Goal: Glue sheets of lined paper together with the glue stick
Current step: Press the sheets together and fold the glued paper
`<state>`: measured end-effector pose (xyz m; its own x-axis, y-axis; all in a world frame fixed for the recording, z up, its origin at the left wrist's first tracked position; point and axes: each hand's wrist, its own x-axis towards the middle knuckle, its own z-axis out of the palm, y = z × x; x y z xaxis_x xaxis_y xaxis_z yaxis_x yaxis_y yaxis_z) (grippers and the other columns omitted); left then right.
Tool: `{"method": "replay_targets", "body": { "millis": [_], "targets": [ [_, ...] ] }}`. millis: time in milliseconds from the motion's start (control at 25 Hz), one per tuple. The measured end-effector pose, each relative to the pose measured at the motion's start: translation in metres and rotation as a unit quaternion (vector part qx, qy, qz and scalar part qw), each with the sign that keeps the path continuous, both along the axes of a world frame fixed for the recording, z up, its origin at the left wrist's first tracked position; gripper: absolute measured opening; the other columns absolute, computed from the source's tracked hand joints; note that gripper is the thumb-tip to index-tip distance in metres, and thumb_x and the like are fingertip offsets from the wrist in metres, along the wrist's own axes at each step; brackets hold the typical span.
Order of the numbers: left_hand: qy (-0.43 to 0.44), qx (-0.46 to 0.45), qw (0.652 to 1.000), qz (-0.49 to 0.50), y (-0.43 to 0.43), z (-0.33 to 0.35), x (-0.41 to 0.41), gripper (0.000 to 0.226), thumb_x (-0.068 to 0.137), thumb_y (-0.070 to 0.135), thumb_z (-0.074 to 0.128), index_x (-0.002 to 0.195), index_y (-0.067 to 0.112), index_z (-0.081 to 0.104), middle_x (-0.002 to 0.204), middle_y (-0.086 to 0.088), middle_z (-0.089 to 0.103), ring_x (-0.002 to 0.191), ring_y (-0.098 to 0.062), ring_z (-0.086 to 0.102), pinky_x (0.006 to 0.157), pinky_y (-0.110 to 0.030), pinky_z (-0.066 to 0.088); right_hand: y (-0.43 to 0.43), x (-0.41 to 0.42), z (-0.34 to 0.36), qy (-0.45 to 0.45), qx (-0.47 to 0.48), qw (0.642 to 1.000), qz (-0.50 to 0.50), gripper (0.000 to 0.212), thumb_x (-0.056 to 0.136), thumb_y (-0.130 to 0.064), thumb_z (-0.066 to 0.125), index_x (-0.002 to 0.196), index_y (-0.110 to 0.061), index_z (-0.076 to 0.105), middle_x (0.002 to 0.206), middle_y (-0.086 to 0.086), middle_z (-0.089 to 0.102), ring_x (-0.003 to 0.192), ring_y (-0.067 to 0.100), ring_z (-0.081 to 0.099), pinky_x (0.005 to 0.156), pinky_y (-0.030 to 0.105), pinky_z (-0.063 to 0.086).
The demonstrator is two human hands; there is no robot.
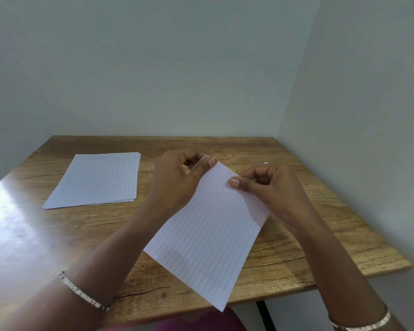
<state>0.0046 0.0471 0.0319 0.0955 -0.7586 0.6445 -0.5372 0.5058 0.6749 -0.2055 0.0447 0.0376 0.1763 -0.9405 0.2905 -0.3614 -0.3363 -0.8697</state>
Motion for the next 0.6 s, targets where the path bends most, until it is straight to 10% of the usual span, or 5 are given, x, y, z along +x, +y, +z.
{"method": "replay_targets", "body": {
  "millis": [160, 600],
  "targets": [
    [0.050, 0.027, 0.998, 0.009, -0.001, 0.000, 0.000, 0.009, 0.091, 0.029, 0.069, 0.087, 0.024, 0.075, 0.080, 0.017, 0.070, 0.079, 0.001, 0.063, 0.065, -0.004, 0.042, -0.001, -0.009, -0.005, -0.024, -0.009, 0.999, -0.027, 0.015, 0.078, -0.028, 0.088, 0.073, -0.016, 0.080, 0.074, 0.004, 0.078, 0.071, 0.024, 0.072, 0.112, 0.046, 0.046],
    [0.071, 0.033, 0.996, 0.040, 0.000, -0.003, 0.001, 0.016, 0.094, 0.032, 0.065, 0.089, 0.019, 0.073, 0.078, 0.015, 0.068, 0.071, 0.004, 0.060, 0.064, -0.008, 0.041, 0.001, -0.015, -0.010, -0.123, -0.024, 0.990, -0.061, 0.006, 0.077, -0.018, 0.088, 0.080, -0.015, 0.084, 0.080, 0.002, 0.082, 0.093, 0.015, 0.077, 0.113, 0.045, 0.046]
  ]
}}
